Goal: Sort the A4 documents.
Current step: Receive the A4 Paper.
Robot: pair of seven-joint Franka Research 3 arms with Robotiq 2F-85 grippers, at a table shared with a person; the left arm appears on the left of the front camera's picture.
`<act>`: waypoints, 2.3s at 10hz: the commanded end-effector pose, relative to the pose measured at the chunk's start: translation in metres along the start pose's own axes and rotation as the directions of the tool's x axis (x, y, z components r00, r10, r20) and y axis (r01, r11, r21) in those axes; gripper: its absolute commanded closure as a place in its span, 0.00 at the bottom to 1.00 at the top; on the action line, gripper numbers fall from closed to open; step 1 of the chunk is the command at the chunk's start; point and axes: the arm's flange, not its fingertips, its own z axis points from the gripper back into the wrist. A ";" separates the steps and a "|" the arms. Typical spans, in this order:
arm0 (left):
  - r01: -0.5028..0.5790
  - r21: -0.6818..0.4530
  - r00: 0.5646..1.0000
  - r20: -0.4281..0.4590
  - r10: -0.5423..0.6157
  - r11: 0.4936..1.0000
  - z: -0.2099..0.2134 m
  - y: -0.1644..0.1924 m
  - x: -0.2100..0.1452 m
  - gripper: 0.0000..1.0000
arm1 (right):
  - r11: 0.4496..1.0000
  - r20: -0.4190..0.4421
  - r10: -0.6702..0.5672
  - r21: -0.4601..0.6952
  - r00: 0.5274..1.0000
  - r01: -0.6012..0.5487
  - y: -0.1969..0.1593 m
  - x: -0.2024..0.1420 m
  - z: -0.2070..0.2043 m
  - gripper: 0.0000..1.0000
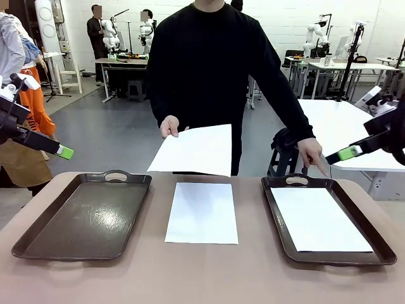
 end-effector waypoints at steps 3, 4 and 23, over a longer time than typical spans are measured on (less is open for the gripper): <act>0.000 -0.010 1.000 0.008 0.000 1.000 -0.001 0.002 -0.001 0.00 | 0.959 -0.009 -0.257 0.123 0.966 0.256 -0.045 0.029 -0.057 0.00; 0.000 -0.010 1.000 0.008 0.000 1.000 -0.001 0.002 -0.001 0.00 | 0.937 -0.007 -0.307 0.173 0.952 0.304 -0.054 0.033 -0.068 0.00; 0.000 -0.010 1.000 0.008 0.000 1.000 -0.001 0.002 -0.001 0.00 | 0.758 0.136 -0.609 0.388 0.782 0.523 -0.131 0.102 -0.226 0.00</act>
